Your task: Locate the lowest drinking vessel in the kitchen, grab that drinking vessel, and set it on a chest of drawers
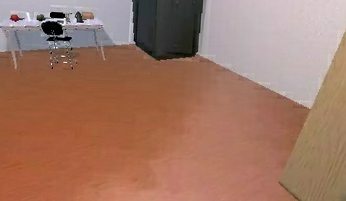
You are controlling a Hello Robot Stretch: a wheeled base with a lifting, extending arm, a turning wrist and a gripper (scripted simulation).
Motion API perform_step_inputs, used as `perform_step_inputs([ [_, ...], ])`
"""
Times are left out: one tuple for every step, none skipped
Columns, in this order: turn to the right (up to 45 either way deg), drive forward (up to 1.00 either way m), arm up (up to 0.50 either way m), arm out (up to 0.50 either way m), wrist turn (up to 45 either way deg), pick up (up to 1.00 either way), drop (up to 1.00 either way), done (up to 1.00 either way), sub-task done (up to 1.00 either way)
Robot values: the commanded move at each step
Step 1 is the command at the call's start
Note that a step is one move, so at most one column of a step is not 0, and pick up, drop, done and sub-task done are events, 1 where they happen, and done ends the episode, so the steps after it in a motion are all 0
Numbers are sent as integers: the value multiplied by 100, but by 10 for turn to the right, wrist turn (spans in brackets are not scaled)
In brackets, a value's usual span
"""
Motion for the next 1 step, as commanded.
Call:
perform_step_inputs([
  [-180,0,0,0,0,0,0,0,0],
])
